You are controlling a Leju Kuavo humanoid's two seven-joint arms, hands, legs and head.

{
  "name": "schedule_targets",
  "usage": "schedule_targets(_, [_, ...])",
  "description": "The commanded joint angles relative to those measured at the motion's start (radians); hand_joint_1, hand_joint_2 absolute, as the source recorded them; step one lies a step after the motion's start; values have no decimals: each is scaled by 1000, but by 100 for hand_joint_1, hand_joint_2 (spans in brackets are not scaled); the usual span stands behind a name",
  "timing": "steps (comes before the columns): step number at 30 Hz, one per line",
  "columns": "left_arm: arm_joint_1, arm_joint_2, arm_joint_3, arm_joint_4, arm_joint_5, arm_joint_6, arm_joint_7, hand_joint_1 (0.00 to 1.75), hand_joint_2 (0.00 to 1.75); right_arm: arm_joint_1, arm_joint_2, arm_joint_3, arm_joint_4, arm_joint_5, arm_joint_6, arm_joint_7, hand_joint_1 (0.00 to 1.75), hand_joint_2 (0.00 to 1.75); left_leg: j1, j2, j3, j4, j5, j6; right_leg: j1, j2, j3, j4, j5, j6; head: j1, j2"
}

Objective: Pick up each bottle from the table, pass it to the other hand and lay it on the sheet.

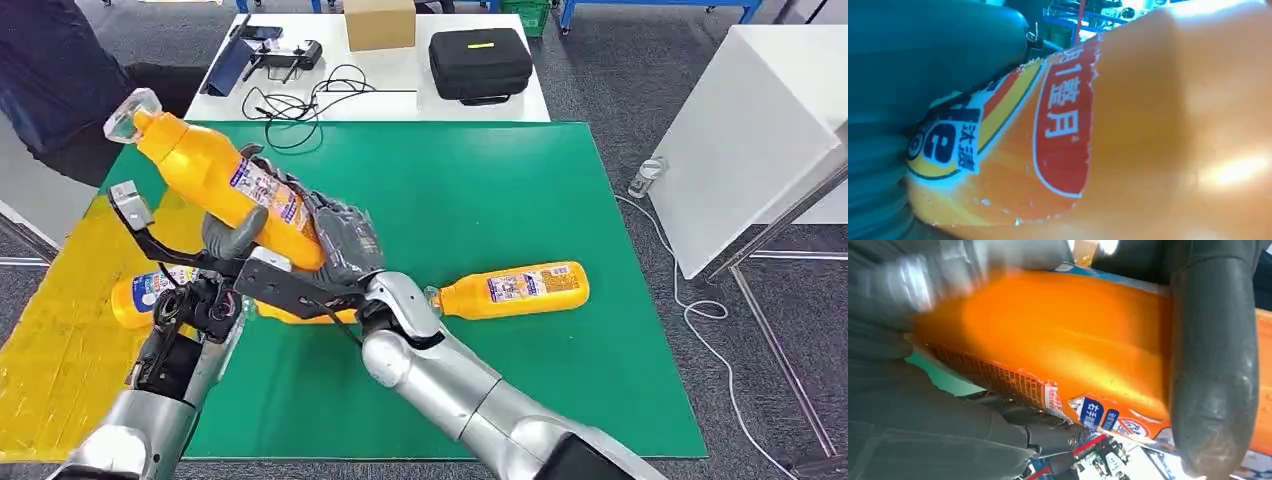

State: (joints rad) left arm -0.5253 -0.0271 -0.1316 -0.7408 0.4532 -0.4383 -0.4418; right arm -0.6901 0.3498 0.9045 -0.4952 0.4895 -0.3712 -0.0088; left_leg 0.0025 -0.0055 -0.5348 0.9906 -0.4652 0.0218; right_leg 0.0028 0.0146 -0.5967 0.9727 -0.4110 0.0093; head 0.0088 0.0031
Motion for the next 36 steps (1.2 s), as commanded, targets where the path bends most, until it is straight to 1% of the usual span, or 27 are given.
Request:
schedule_targets(1, [-110, 3, -20, 38, -10, 18, 10, 175, 175, 15, -1, 116, 78, 6, 29, -15, 175, 175, 2, -3, 1, 0, 0, -1, 2, -4, 3, -1, -1, 0, 0, 0])
schedule_targets(2, [-110, 3, -20, 38, -10, 18, 10, 175, 175, 15, -1, 116, 78, 6, 29, -15, 175, 175, 2, -4, 3, 0, -1, -2, 2, -6, 5, -1, -2, 1, 0, 0])
schedule_targets(3, [-111, 3, -21, 41, -19, 26, 2, 175, 175, 17, -1, 112, 80, 5, 25, -13, 175, 175, 2, -4, 1, 0, 0, -1, 2, -5, 3, -1, -1, 0, 0, 0])
schedule_targets(4, [-111, 4, -22, 42, -28, 36, -3, 175, 175, 18, -1, 102, 81, -2, 26, -12, 175, 175, 2, -4, 2, 0, -1, -1, 2, -6, 4, -1, -2, 1, 0, 0])
schedule_targets(5, [-111, 6, -25, 41, -47, 54, -14, 175, 175, 19, -1, 92, 84, 1, 12, -16, 24, 175, 2, -4, 1, 0, 0, -1, 2, -5, 2, -1, -1, 0, 0, 0])
schedule_targets(6, [-112, 9, -30, 38, -79, 93, -30, 175, 175, 20, -1, 72, 87, 2, 13, -21, 0, 0, 2, -5, 2, 0, -1, -1, 2, -6, 4, -1, -2, 1, 0, 0])
schedule_targets(7, [-113, 13, -38, 34, -129, 153, -56, 175, 175, 23, -1, 46, 86, 2, 18, -32, 0, 0, 2, -4, 1, 0, -1, -1, 2, -6, 3, -1, -2, 1, 0, 0])
schedule_targets(8, [-118, 17, -42, 36, -196, 239, -81, 175, 175, 26, -1, 17, 84, 15, 19, -42, 0, 0, 2, -3, 1, 0, 0, -1, 2, -5, 2, -1, -1, 0, 0, 0])
schedule_targets(9, [-129, 25, -46, 45, -280, 360, -105, 175, 175, 31, -9, -9, 65, 34, 19, -49, 0, 0, 2, -4, 2, 1, -1, -1, 2, -6, 4, 0, -2, 1, 1, 0])
schedule_targets(10, [-140, 30, -40, 62, -339, 440, -117, 175, 175, 37, -15, -35, 46, 48, 26, -55, 0, 0, 2, -5, 2, 1, -1, -1, 2, -7, 4, 0, -2, 1, 0, 0])
schedule_targets(11, [-152, 38, -29, 85, -390, 516, -125, 175, 175, 42, -20, -58, 24, 62, 40, -64, 0, 0, 2, -4, 0, 1, -1, -1, 2, -5, 2, 0, -2, 1, 0, 0])
schedule_targets(13, [-191, 63, -13, 159, -513, 696, -143, 175, 175, 53, -31, -106, -26, 81, 63, -79, 0, 0, 2, -3, 0, 1, 0, -1, 2, -4, 2, 0, -1, 0, 1, 0])
schedule_targets(14, [-210, 78, -26, 194, -579, 802, -136, 175, 175, 55, -35, -116, -44, 79, 73, -86, 0, 0, 2, -3, 1, 1, -1, -1, 2, -4, 3, 0, -2, 1, 1, 0])
schedule_targets(15, [-242, 92, -22, 252, -653, 896, -131, 175, 175, 65, -43, -142, -86, 83, 97, -94, 0, 0, 2, -1, 1, 1, -1, -1, 1, -1, 1, 0, -1, 0, 1, 0])
schedule_targets(17, [-276, 113, -24, 320, -750, 979, -90, 175, 175, 79, -53, -172, -149, 89, 127, -103, 0, 0, 2, -1, 0, 1, -1, -1, 1, -2, 1, 1, -1, 0, 0, 0])
schedule_targets(18, [-285, 120, -25, 336, -781, 1004, -81, 175, 175, 85, -58, -181, -175, 91, 138, -103, 0, 0, 2, -3, 1, 1, -1, -2, 2, -4, 2, 1, -2, 0, 0, 0])
schedule_targets(20, [-295, 140, -49, 379, -893, 1092, -18, 175, 175, 100, -78, -188, -242, 90, 172, -105, 0, 0, 1, -3, 1, 1, 0, -2, 3, -3, 2, 1, -1, 1, 0, 0])
schedule_targets(21, [-289, 153, -49, 378, -994, 1136, 24, 175, 175, 109, -91, -185, -272, 82, 189, -105, 0, 0, 2, -2, 2, 1, -1, -2, 3, -2, 3, 0, -1, 1, 1, 0])
schedule_targets(22, [-258, 155, 8, 317, -1178, 1136, 106, 175, 175, 114, -98, -178, -285, 78, 196, -104, 0, 0, 1, -2, 1, 0, 0, -2, 3, -2, 2, 0, -1, 1, 0, 0])
schedule_targets(23, [-244, 150, 59, 299, -1313, 1136, 151, 175, 175, 122, -104, -172, -295, 74, 200, -106, 0, 0, 2, -1, 2, 0, -1, -2, 3, -1, 3, 0, -1, 1, 0, 0])
schedule_targets(24, [-233, 150, 73, 292, -1419, 1136, 194, 175, 175, 132, -109, -167, -304, 70, 203, -109, 0, 0, 1, -1, 1, 0, 0, -1, 2, -1, 2, 0, 0, 1, 0, 0])
schedule_targets(25, [-218, 150, 78, 283, -1576, 1136, 278, 175, 175, 146, -114, -156, -315, 67, 207, -116, 0, 0, 2, 0, 3, -1, 0, -2, 3, -1, 4, -1, -1, 1, 1, 0])
schedule_targets(27, [-210, 152, 76, 301, -1737, 1136, 353, 175, 175, 161, -115, -140, -330, 61, 211, -124, 0, 0, 2, -1, 4, -2, 0, -2, 3, -2, 5, -2, -1, 1, 0, 0])
schedule_targets(28, [-225, 160, 28, 357, -1856, 1136, 422, 175, 175, 165, -115, -132, -338, 60, 215, -124, 0, 0, 2, -1, 4, -2, -1, -2, 3, -2, 6, -2, -2, 1, 1, 0])
schedule_targets(31, [-225, 160, 28, 357, -1856, 1136, 422, 175, 175, 165, -115, -132, -338, 60, 215, -124, 0, 0, 2, -1, 2, -1, 0, -2, 2, -1, 3, -1, -1, 1, 1, 0])
schedule_targets(36, [-225, 160, 28, 357, -1856, 1136, 422, 175, 175, 165, -115, -132, -338, 60, 215, -124, 0, 0, 2, -3, 2, 0, -1, -2, 2, -3, 4, 0, -2, 1, 0, 0])
